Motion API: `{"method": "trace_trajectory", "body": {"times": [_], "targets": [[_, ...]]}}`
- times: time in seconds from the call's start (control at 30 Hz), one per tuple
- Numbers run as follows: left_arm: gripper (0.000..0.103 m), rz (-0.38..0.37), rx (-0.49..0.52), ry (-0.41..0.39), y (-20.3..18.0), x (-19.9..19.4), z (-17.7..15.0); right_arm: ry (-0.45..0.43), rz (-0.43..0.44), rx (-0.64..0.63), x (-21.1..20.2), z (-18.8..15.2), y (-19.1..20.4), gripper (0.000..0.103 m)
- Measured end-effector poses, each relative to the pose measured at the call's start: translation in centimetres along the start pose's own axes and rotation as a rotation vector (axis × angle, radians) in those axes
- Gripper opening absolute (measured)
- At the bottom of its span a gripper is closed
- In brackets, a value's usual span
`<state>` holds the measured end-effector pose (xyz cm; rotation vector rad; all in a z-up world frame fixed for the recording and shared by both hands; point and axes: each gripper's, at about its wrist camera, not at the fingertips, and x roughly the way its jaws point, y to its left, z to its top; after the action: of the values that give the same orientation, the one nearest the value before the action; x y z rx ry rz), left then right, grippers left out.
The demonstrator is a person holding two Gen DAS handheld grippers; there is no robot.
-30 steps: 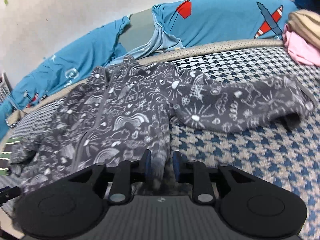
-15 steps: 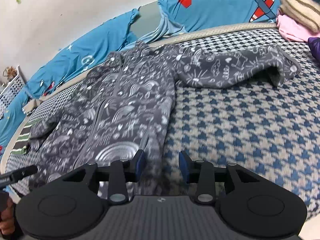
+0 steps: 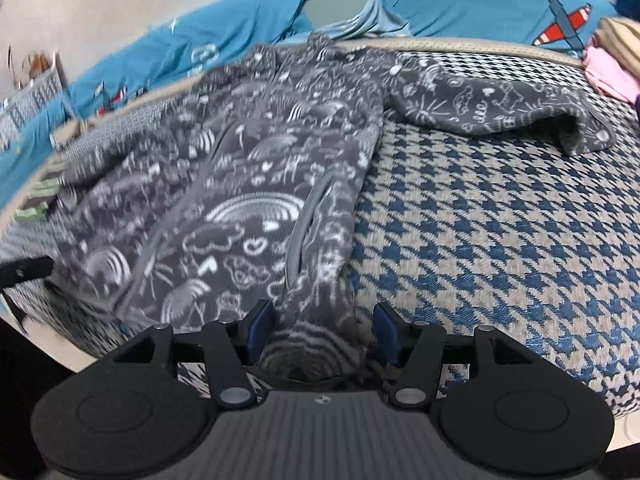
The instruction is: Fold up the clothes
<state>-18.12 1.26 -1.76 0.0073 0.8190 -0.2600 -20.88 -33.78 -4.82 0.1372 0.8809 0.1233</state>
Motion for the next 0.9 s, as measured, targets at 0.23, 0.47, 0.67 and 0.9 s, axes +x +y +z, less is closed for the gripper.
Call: {"method": "trace_trajectory", "body": {"times": [0.23,0.47,0.67,0.9], "targets": [[0.103,0.032,0.036,0.016,0.0,-0.1,-0.8,-0.05,0.057,0.079,-0.5,0.4,-0.3,0.016],[0.103,0.086,0.057,0.058,0.2,0.8,-1.5,-0.175,0.138,0.372,-2.1,1.3,-4.2,0.01],[0.103,0.145,0.031,0.061,0.4,1.7,-1.4,-0.207,0.094,0.439,-2.3,1.6,-5.3,0.01],[0.103,0.096,0.043,0.048,-0.3,2.2,-1.3,-0.271,0.136,0.488,-2.8,2.0,-5.7,0.01]]}}
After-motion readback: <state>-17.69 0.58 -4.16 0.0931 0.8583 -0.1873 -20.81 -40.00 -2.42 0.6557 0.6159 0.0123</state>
